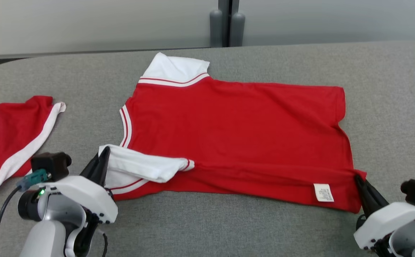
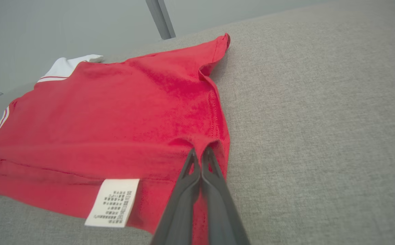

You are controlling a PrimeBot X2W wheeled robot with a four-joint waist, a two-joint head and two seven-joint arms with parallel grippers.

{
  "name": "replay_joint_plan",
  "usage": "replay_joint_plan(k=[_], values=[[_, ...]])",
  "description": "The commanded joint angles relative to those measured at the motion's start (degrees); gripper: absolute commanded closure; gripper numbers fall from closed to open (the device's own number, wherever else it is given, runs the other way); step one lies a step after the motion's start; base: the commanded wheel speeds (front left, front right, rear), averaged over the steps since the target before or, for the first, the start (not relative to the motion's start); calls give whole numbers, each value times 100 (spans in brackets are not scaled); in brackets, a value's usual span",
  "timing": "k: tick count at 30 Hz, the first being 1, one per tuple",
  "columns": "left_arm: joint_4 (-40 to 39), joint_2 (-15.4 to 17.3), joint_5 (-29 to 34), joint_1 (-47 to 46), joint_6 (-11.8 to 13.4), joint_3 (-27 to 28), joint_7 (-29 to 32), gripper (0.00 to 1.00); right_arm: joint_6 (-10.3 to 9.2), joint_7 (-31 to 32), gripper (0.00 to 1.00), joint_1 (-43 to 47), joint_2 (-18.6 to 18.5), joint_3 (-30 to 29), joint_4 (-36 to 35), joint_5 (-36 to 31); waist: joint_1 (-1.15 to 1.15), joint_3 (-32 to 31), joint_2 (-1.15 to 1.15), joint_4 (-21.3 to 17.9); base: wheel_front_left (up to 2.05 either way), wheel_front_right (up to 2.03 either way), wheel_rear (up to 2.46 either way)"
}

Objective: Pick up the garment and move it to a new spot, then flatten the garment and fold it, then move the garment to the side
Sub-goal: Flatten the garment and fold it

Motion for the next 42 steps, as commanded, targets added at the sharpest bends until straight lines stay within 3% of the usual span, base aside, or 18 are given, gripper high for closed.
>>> replay_joint_plan(k=[1, 7, 8, 9, 12, 18, 21, 30, 42], values=[[91, 6, -52, -174, -34, -9, 1, 100, -2, 40, 100, -113, -59, 45, 56, -41, 0, 231, 0, -58, 0, 0, 0], [901, 80, -89, -1011, -189, -227, -143, 100, -2, -129, 97, -765, -189, 285, 419, -43, 0, 513, 0, -79, 0, 0, 0], [1012, 82, -128, -1116, -221, -250, -211, 55, -2, -239, 58, -858, -203, 293, 436, -33, 0, 563, 0, -94, 0, 0, 0], [1140, 96, -146, -1181, -235, -293, -258, 0, -2, -372, 0, -911, -203, 313, 466, -31, 0, 596, 0, -113, 0, 0, 0], [1254, 90, -211, -1299, -270, -239, -742, 0, -2, -871, 0, -1018, -155, 383, 445, -15, 0, 676, 0, -178, 0, 0, 0], [1116, 44, 214, -802, 60, -54, -2330, 0, -2, -2069, 0, -863, -201, 528, 271, -441, 0, 565, 0, -262, 0, 0, 0], [866, -24, 449, -496, 288, -18, -2692, 0, -2, -2393, 0, -698, -196, 516, 101, -706, 0, 421, 0, -257, 0, 0, 0], [-20, -151, 889, 745, 634, -18, -2841, 0, -2, -2356, 0, 115, -79, 475, -263, -1019, 0, -84, 0, -256, 0, 0, 0], [-28, -186, 951, 1231, 614, -21, -2843, 0, -2, -2241, 0, 434, -13, 472, -460, -982, 0, -222, 0, -273, 0, 0, 0]])
